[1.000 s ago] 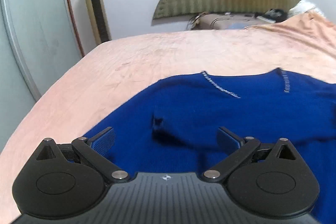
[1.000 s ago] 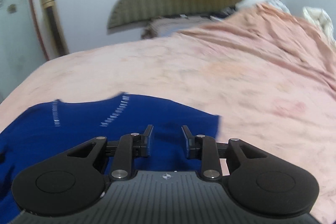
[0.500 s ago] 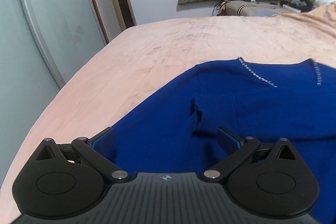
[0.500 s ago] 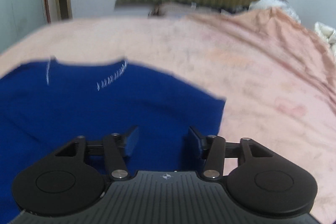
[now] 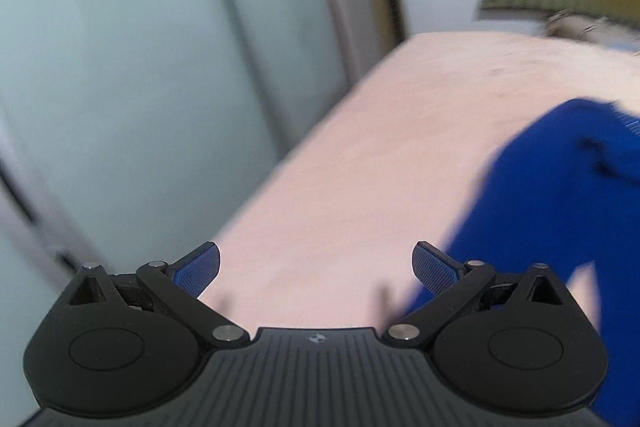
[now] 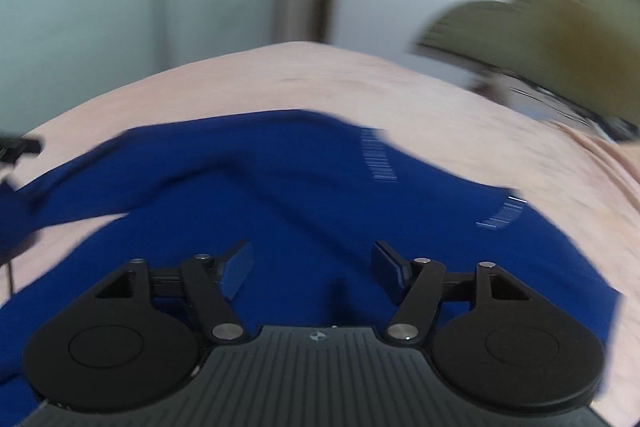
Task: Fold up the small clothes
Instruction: 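Move the left gripper to the other sleeve cuff and close on it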
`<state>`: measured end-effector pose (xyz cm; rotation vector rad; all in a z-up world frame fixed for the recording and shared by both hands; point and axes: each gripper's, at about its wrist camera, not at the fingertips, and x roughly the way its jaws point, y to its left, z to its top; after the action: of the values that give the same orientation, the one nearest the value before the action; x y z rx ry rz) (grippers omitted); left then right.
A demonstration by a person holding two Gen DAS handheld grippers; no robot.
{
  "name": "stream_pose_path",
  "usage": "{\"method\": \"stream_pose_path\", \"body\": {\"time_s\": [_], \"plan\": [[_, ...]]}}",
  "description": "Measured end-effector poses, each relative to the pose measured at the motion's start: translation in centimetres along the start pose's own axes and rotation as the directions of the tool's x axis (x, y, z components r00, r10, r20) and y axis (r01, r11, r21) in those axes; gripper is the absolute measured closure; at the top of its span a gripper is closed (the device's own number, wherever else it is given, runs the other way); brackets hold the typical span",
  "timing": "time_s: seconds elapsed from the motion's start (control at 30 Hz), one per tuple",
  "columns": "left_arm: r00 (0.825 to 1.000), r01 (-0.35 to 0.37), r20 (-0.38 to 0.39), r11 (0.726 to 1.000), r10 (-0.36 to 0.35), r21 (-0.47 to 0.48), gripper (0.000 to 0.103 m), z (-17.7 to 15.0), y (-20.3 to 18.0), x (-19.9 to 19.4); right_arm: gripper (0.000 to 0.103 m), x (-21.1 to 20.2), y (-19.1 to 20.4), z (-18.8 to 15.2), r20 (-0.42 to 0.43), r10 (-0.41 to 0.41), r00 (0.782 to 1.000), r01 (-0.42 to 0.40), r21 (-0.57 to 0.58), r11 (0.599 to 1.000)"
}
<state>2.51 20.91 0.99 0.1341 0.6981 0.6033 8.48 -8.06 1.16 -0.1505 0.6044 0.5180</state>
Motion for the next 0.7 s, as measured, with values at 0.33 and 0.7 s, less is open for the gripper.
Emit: {"method": "stream_pose_path", "body": {"time_s": [0.33,0.7], "plan": [[0.995,-0.097,-0.009,0.995,0.097,-0.033,0.000,-1.1,5.5,-3.0,0.027,0.7,8.1,-0.2,-0.037,0.142,0.989,-0.147,-0.172,0.974],[0.915,0.391,-0.010,0.882,-0.402,0.263,0.000,-5.6,-2.1,-7.3,0.024,0.1,9.7,0.2,-0.029,0.183,0.983,-0.185,-0.176,0.967]]}}
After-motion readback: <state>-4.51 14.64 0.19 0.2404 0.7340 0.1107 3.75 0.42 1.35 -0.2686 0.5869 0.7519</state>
